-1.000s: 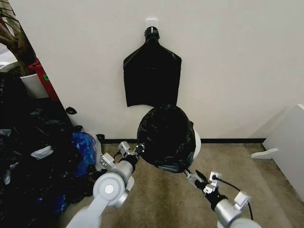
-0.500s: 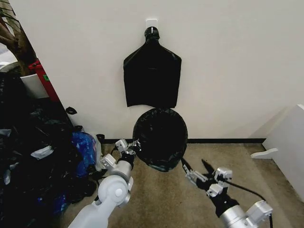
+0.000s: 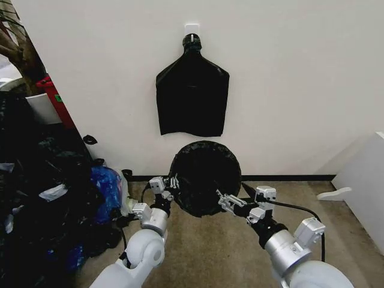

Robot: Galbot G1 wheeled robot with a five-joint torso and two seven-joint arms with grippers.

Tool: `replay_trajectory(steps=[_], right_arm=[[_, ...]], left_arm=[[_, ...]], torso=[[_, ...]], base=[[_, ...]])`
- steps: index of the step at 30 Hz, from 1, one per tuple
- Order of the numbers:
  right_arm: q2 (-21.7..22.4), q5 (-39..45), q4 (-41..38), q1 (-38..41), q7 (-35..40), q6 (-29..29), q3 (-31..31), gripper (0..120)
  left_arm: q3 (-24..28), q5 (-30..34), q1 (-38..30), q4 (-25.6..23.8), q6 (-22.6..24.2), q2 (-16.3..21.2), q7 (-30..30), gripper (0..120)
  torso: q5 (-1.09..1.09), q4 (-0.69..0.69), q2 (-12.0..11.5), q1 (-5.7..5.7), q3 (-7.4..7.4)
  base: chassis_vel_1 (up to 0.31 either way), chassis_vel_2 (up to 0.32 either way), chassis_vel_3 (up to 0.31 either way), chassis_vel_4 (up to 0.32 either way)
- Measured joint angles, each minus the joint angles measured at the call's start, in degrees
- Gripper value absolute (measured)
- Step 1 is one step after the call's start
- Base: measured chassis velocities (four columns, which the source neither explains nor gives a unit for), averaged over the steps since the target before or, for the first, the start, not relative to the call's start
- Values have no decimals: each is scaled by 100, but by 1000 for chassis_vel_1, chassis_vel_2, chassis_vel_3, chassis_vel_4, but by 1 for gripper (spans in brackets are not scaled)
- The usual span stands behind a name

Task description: Place the garbage bag over the trash bin.

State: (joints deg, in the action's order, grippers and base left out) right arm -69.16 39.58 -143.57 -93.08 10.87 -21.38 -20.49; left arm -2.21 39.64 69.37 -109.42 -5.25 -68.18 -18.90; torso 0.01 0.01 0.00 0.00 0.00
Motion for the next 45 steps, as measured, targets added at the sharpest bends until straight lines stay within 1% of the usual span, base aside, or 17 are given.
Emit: replay_trajectory(steps=[2,6,8,9,12,15,19,25,35,40,43,44,45], right_arm=[[-22,0,3,-69,0,24,-50,100],[-84,52,13,-302,171,90,-242,100],[-95,81,17,-313,240,132,-307,100],[-95,81,17,-313,240,132,-307,100],[-125,66,20,-314,326,188,-357,100],[-175,29,23,-305,370,250,-415,100],[-212,-3,25,-284,371,336,-465,100],[-264,-23,28,-244,365,410,-469,100],[-307,-44,32,-243,348,467,-471,100],[-322,-64,32,-237,330,482,-451,100],[-327,-79,33,-232,320,485,-435,100],[-329,-86,33,-232,316,485,-425,100],[-332,-92,33,-232,307,485,-415,100]], left_arm=[[63,63,15,14,84,-19,-106,3],[356,416,61,-20,478,-110,-546,3],[452,557,65,-61,630,-131,-743,3],[452,557,65,-61,630,-131,-743,3],[588,735,73,-123,887,-143,-1127,3],[632,844,98,-222,1238,-125,-1570,3],[594,1086,91,-257,1399,-109,-1771,3],[509,1372,-9,-48,1476,-155,-1791,3],[466,1388,-88,381,1655,-257,-1761,3],[448,1383,-89,497,1668,-279,-1750,3],[438,1383,-87,471,1708,-270,-1735,3],[435,1379,-87,451,1715,-266,-1727,4],[433,1362,-89,438,1712,-262,-1711,8]], torso=[[-1,0,0,0,0],[-1,-2,0,0,0],[-1,-2,0,0,0],[-1,-2,0,0,0],[-1,-1,0,0,0],[-1,-1,0,0,0],[-1,0,0,0,0],[-1,-1,0,0,0],[0,0,1,0,-1],[-1,0,1,0,-1],[-1,0,1,0,-1],[-1,0,1,0,-1],[-1,0,1,0,-1]], base=[[0,0,0,0],[0,0,0,0],[0,0,0,0],[0,0,0,0],[0,0,0,0],[0,0,0,0],[0,0,0,0],[0,0,0,0],[0,0,0,0],[0,0,0,0],[0,0,0,0],[0,0,0,0],[0,0,0,0]])
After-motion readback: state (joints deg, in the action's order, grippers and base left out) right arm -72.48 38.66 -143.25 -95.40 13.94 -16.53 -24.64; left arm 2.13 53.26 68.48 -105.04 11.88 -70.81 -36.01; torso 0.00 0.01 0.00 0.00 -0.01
